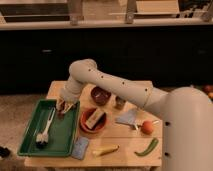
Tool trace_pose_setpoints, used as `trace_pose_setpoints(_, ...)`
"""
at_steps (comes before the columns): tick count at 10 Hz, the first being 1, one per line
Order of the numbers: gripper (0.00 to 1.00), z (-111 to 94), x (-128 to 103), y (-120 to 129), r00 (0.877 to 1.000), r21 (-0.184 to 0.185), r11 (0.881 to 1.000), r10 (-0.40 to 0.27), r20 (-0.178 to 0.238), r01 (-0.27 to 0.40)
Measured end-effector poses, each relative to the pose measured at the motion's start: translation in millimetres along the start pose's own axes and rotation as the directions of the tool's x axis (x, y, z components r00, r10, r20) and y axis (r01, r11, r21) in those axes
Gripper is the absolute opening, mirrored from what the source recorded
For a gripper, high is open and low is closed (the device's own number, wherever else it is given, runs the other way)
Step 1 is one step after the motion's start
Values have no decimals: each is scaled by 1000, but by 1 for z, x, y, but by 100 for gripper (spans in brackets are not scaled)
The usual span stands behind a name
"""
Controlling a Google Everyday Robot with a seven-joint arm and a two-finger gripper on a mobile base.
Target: Place grapes in tray
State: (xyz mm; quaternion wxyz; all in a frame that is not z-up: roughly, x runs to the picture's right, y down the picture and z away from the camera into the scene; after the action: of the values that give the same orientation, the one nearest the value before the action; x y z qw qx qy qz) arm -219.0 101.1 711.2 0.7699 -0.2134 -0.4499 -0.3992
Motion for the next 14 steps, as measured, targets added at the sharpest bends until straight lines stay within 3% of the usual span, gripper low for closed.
trace_pose_setpoints(3, 0, 16, -4, 0, 998, -75, 995, -62, 27, 64)
trace_pose_setpoints(7, 0, 31, -8, 0, 991, -120, 986, -109, 77, 118)
trace_pose_setpoints(14, 0, 63, -13, 0, 980, -240, 955, -146, 137, 175)
